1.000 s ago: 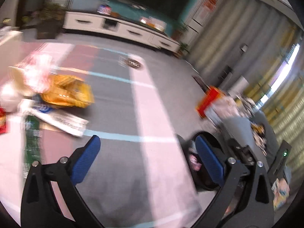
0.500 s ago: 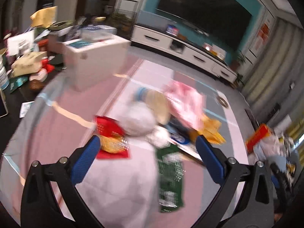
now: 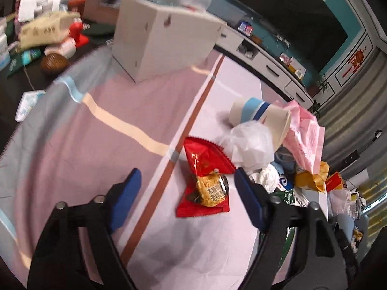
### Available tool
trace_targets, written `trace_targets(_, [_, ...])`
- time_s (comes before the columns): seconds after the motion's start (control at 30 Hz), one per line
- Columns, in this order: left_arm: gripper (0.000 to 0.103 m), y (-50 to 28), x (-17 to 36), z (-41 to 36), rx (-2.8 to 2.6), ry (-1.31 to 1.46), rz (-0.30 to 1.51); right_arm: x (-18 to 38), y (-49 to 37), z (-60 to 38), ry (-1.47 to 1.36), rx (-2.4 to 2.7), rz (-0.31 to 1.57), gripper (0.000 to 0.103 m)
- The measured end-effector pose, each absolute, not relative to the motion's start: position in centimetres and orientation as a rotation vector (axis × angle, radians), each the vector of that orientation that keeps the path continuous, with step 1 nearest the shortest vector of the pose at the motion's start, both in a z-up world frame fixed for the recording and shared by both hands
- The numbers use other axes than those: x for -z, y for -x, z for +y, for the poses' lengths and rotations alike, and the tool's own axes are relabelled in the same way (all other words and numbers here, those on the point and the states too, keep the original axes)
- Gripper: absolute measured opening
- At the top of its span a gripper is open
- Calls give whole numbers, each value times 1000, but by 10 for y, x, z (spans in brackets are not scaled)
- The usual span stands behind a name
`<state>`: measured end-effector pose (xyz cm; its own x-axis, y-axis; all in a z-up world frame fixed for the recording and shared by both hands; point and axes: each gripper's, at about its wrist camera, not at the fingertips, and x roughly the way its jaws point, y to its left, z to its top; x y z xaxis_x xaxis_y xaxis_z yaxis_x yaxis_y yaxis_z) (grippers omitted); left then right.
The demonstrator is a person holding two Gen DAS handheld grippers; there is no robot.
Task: Collect trash
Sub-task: 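Grasp the green snack bag with the right tool while the left tool grasps the red wrapper, then carry the green snack bag and red wrapper over to the black bin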
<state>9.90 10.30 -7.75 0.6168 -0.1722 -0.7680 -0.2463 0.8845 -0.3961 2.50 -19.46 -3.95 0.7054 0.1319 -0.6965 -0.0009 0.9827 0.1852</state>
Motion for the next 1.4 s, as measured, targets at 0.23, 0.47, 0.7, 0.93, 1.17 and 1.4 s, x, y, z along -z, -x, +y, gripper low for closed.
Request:
trace_targets(0.23, [66, -109, 94, 100, -13, 545, 959, 55, -50, -127, -136, -271, 911, 62])
trace_targets(0.47, [64, -115, 99, 93, -29, 510, 949, 78, -61, -82, 10, -308, 952, 54])
trace_targets(0.7, [49, -112, 99, 79, -17, 460, 937, 96, -60, -81, 5, -304, 985, 52])
trace_targets(0.93, [18, -113, 104, 80, -54, 491, 934, 99, -59, -83, 15, -281, 981, 40])
trace_targets(1.17, [17, -100, 93, 85, -50, 555, 889, 97, -56, -84, 26, -278, 968, 34])
trace_targets(1.4, [17, -77, 67, 78, -33, 533, 833, 79, -42, -91, 3, -280, 927, 32])
